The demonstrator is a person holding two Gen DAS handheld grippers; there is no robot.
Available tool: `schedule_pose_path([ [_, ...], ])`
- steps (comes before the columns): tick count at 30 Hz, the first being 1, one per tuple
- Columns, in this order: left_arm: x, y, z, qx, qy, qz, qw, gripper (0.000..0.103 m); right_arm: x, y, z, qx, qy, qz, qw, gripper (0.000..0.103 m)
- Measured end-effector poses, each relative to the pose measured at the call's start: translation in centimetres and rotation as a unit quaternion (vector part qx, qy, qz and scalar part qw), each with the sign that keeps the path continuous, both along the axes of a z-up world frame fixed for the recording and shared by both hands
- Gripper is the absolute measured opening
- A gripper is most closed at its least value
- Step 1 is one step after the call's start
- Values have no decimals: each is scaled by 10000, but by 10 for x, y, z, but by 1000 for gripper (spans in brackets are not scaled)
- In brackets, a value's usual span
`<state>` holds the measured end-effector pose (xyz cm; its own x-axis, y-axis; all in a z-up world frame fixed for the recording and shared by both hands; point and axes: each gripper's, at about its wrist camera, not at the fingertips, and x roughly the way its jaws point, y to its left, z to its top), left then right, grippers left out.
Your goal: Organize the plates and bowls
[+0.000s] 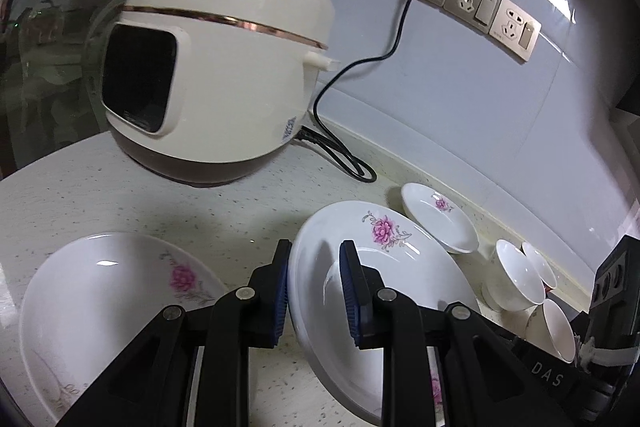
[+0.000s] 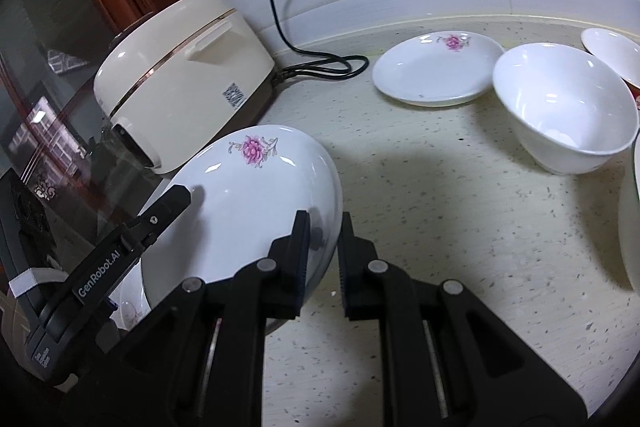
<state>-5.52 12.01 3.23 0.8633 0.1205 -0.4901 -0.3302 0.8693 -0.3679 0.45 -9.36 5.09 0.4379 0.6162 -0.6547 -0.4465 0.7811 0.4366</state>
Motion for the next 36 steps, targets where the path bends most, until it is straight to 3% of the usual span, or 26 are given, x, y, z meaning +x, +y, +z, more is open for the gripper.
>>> schedule_pose_path([
  [18,-52,26,4,83,92,338,9993,26,-33,35,5,43,-213,657,9976,17],
  [36,-84,69,-10,-274,66,566,9980,27,-57,77,-3,5,-340,1207,9921,17],
])
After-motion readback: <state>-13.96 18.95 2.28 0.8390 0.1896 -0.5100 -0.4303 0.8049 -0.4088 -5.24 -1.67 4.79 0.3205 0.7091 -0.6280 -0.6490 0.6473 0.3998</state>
